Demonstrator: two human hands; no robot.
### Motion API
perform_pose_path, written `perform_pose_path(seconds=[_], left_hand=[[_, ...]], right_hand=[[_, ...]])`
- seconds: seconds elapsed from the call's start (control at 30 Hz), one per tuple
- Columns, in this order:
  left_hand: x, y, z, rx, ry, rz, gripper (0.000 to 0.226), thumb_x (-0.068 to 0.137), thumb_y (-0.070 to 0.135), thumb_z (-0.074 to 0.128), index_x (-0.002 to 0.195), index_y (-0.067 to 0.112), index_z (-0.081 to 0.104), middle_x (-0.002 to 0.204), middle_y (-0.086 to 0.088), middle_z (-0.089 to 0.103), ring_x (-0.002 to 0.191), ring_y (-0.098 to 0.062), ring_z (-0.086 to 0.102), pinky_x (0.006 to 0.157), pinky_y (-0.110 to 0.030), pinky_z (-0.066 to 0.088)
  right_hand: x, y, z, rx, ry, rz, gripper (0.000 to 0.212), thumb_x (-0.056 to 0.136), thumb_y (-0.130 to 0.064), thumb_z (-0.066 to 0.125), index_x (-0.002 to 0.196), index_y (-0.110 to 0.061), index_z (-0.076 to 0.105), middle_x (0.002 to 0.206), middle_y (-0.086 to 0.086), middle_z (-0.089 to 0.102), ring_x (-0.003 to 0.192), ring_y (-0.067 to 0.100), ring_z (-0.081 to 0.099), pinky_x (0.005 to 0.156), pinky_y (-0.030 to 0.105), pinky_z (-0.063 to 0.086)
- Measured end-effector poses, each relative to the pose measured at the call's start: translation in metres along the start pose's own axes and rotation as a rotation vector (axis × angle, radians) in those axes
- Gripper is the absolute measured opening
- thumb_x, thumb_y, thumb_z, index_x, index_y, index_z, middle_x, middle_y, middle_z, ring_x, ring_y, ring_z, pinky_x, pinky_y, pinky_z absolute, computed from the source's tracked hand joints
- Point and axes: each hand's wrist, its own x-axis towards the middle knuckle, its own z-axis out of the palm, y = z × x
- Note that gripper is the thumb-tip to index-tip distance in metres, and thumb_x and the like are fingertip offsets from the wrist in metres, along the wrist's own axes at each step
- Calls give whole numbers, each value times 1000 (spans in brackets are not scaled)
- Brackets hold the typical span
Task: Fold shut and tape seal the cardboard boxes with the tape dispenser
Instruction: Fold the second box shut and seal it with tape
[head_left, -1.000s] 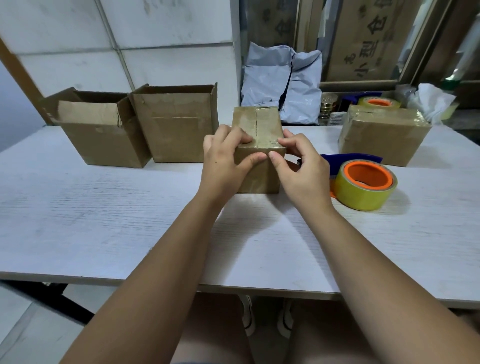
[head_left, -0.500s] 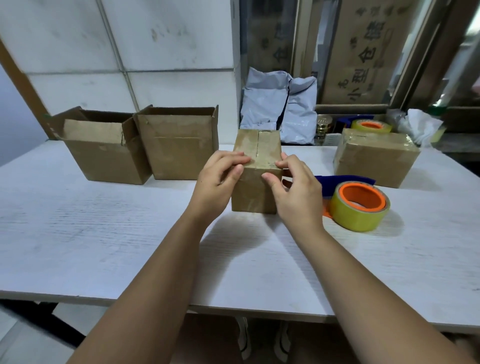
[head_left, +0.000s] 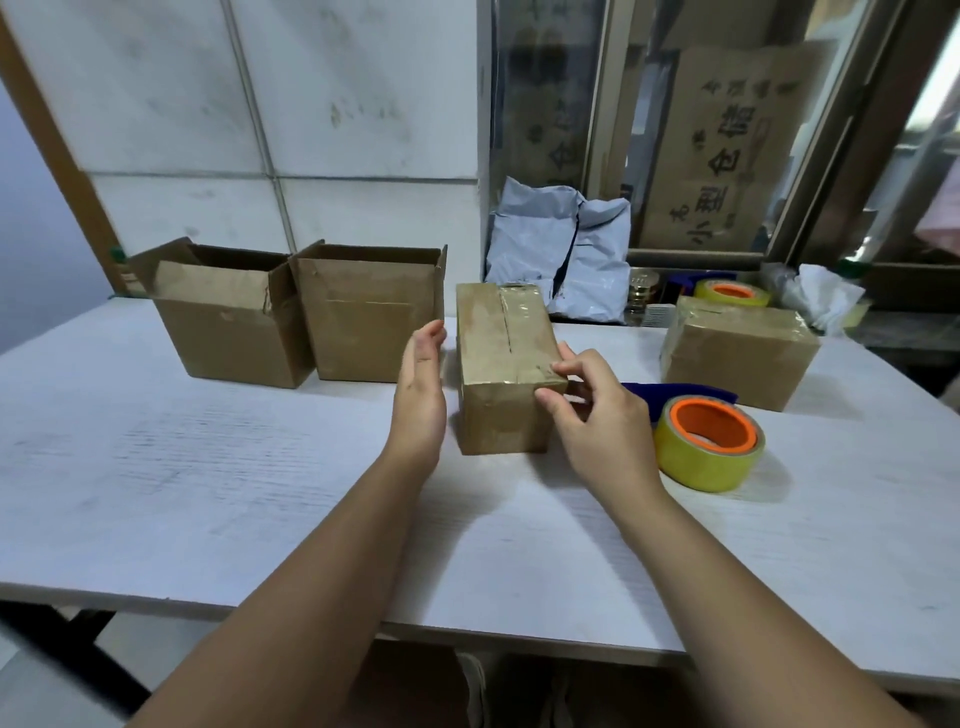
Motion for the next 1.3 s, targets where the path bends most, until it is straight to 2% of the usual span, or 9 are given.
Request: perform_pose_path(seconds=[0.1,0.23,0.47,0.63,0.8,0.97,1.1,1.2,1.3], left_hand=[[1,5,-6,24,21,-3,54,97,53,26,145,29,32,146,11,36,129,0,32,100,-21,24],[4,11,-8,-108,-44,-62,71,86,59,43,147,28,26,147,6,39,134,-8,35,104,-23,27],[-5,7,11,193,-193,-75,61,91,41,58,144,26,32,146,1,37,132,-13,39,111,-37,35],[-9,13,11,246,-16,-93,50,75,48,61,119,28,50,122,-3,55,109,-17,57,96,-42,47],[-21,15,11,123,88,52,15,97,35,48,98,21,55,76,3,59,67,-7,57,69,-33,51],[-3,19,-5,163,245,47,25,89,37,61,108,28,48,118,0,49,104,-13,52,91,-29,44],[3,34,-17,74,62,-92,38,92,38,57,124,20,51,120,5,54,106,-8,52,91,-25,43],[-3,38,-20,98,-17,-54,14,94,32,55,97,20,61,83,11,58,76,-6,51,69,-20,41],[-6,53,-17,144,37,168,24,87,38,58,75,17,51,68,14,48,68,-7,45,66,-27,39]], right_hand=[[-10,1,-8,96,-56,-4,16,87,-14,66,96,-18,54,130,-27,47,105,3,61,83,17,49],[-21,0,-14,261,-146,49,34,87,-2,59,101,-32,52,130,-23,53,111,-7,56,90,20,49],[-34,-28,13,163,-237,136,78,84,-33,68,146,-38,21,155,-4,17,144,11,12,116,30,20],[-24,-25,13,196,-159,149,68,88,-33,63,145,-33,26,148,-7,33,136,11,31,111,29,29],[-18,-22,-3,165,-106,212,37,92,-43,54,124,-28,44,131,-5,51,122,13,45,91,22,35],[-21,-29,-9,138,-111,180,26,91,-47,54,101,-26,44,105,-9,56,97,11,50,66,14,34],[-25,-30,-7,219,-102,238,29,90,-40,58,106,-26,39,107,-8,50,102,14,48,71,11,35],[-35,-34,-6,385,-128,354,49,91,-42,56,131,-30,30,127,-4,47,116,14,47,90,25,39],[-44,-48,-5,391,-92,231,58,91,-37,57,140,-32,26,130,-8,46,116,8,48,94,22,39]])
